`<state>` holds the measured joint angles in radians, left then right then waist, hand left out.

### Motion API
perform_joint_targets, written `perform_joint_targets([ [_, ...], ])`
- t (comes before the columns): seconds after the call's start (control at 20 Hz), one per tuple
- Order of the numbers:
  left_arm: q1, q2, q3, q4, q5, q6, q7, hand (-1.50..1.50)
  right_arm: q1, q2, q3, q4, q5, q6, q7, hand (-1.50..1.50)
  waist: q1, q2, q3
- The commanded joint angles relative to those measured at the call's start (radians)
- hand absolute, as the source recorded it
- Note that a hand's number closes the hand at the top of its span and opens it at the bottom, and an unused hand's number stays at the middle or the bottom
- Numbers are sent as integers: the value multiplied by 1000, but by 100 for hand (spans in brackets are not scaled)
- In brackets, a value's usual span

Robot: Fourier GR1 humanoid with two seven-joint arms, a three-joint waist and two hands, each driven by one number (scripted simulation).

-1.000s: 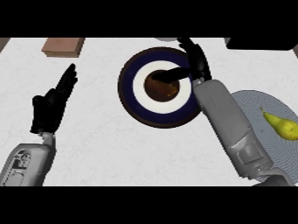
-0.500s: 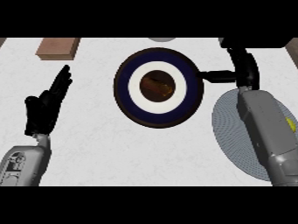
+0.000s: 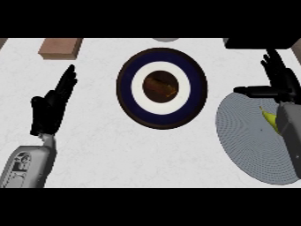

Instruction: Pick the sweet potato from the placemat and place it in the plate

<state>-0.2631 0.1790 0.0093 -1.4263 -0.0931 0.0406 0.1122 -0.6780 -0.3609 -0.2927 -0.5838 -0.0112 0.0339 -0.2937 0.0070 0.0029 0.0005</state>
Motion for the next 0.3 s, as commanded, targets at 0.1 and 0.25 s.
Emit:
perform_joint_targets([
  [0.1, 62, -2, -8, -51, -7, -18, -16, 0, 70, -85, -48, 82, -37, 112, -118, -150, 3, -1, 0],
  [0.25, -65, -15, 15, 56, -11, -9, -1, 0, -21, -107, -49, 233, -7, 114, -169, -150, 10, 5, 1],
])
